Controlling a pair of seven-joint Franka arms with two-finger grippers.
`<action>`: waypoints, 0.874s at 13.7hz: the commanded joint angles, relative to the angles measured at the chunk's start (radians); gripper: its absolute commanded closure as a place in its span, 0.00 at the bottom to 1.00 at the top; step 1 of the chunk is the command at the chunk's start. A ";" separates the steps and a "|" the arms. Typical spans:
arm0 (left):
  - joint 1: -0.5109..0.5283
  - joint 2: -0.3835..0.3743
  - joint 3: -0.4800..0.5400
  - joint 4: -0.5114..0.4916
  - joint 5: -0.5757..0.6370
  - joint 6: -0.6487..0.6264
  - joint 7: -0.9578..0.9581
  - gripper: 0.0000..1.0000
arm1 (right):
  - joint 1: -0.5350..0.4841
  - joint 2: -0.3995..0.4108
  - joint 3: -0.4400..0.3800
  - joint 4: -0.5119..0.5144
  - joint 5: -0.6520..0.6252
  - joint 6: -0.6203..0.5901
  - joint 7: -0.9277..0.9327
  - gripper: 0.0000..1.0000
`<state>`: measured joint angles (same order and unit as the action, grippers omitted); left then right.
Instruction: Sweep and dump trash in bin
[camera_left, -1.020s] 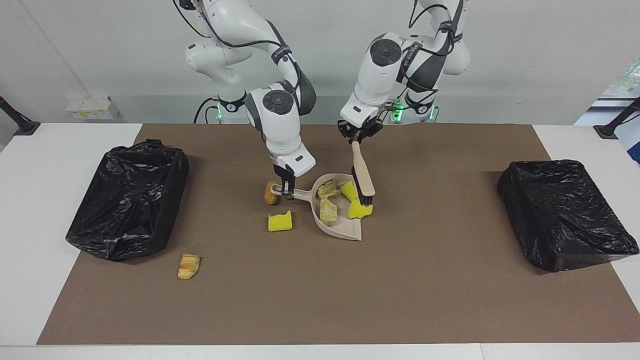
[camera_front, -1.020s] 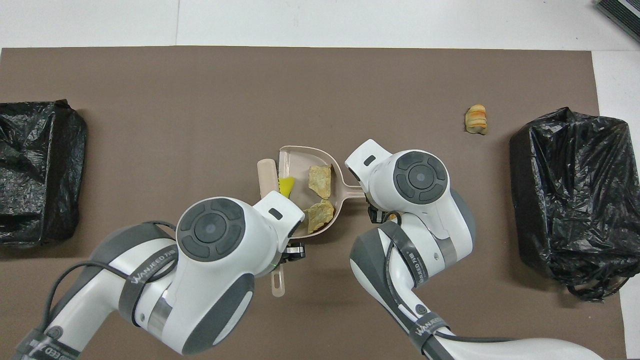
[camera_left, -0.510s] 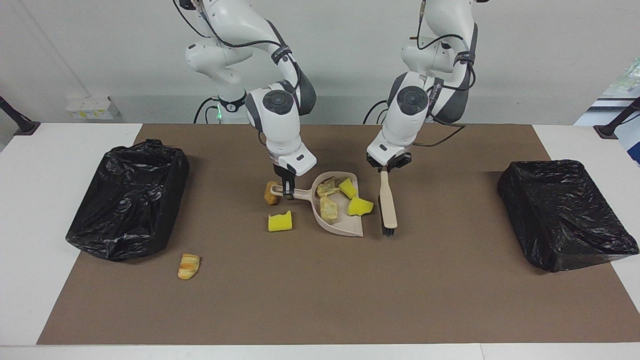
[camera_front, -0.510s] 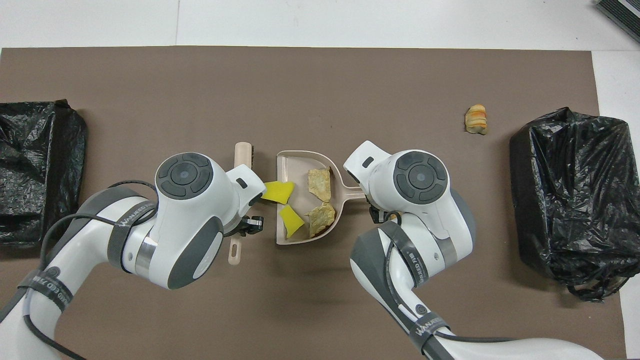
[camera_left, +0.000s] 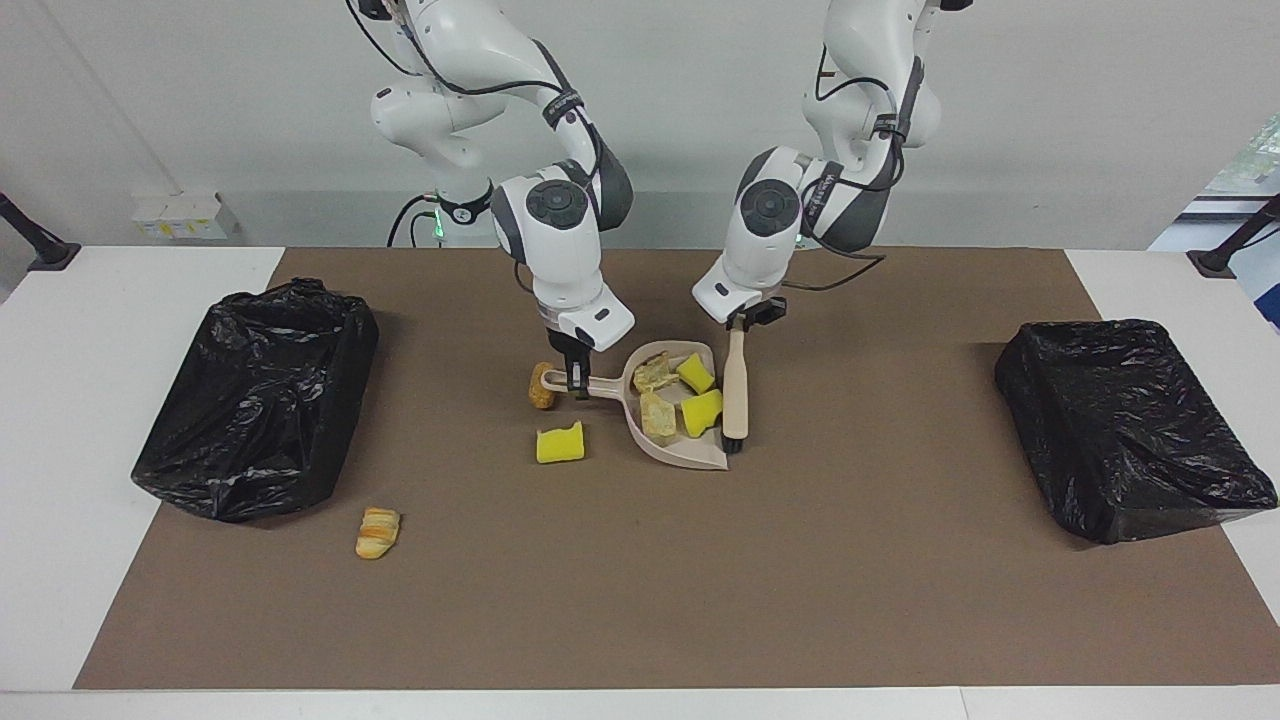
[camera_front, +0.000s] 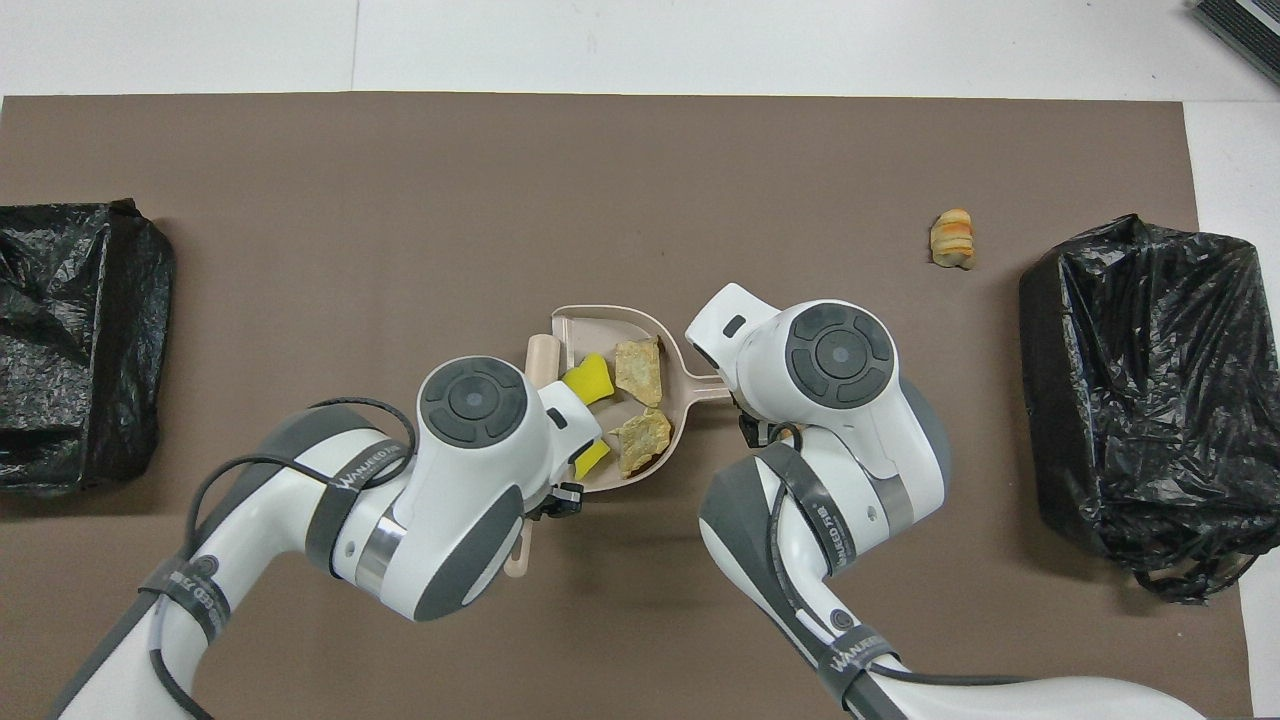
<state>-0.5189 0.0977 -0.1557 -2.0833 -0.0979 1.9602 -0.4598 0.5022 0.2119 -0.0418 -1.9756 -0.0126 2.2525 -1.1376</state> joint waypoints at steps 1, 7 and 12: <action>-0.052 -0.015 0.011 0.031 -0.011 -0.018 -0.118 1.00 | -0.013 -0.014 0.010 -0.008 0.026 -0.014 -0.042 1.00; -0.038 -0.044 0.021 0.108 -0.006 -0.107 -0.160 1.00 | -0.019 -0.016 0.010 -0.014 0.026 -0.007 -0.047 1.00; -0.038 -0.061 0.022 0.092 0.003 -0.124 -0.165 1.00 | -0.027 -0.019 0.010 -0.026 0.026 0.007 -0.044 1.00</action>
<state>-0.5575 0.0549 -0.1361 -1.9835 -0.0993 1.8602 -0.6084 0.4963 0.2118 -0.0422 -1.9788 -0.0126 2.2529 -1.1377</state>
